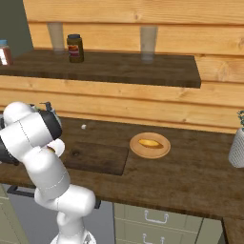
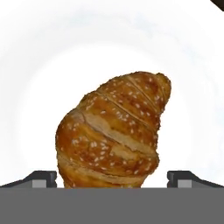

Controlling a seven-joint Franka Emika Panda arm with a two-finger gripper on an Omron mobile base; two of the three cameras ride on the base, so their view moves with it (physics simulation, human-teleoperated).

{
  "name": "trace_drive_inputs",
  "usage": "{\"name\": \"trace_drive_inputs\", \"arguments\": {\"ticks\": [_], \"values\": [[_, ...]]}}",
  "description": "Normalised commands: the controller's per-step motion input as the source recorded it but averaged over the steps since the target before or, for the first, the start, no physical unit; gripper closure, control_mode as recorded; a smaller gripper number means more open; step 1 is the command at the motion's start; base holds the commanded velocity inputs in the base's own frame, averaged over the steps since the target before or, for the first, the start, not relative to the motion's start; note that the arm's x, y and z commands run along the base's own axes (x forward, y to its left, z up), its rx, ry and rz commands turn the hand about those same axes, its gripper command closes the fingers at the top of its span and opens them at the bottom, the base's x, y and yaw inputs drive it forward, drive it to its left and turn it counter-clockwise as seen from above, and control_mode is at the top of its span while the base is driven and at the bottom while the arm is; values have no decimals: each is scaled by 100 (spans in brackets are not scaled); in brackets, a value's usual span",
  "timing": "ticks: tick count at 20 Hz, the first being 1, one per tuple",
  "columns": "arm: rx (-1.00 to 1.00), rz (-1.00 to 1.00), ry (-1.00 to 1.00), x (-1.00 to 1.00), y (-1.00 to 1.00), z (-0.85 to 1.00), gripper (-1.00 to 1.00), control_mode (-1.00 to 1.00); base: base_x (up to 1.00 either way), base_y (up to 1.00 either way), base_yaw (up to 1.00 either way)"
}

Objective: From the different types of pastries on the counter, select a croissant and place it on the cutting board. Then retrieve a jar of jam from the cabinet and place it alongside the croissant on the cutting board.

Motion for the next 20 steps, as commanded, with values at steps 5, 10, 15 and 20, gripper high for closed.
{"name": "trace_drive_inputs", "arguments": {"ticks": [5,10,15,20], "values": [[0,-1,0,0,0,-16,-100,-100,0,0,0],[0,-1,1,0,0,-27,-100,-100,0,0,0],[0,-1,0,0,-2,3,100,-100,0,0,0],[3,0,-9,0,-19,74,100,-100,0,0,0]]}}
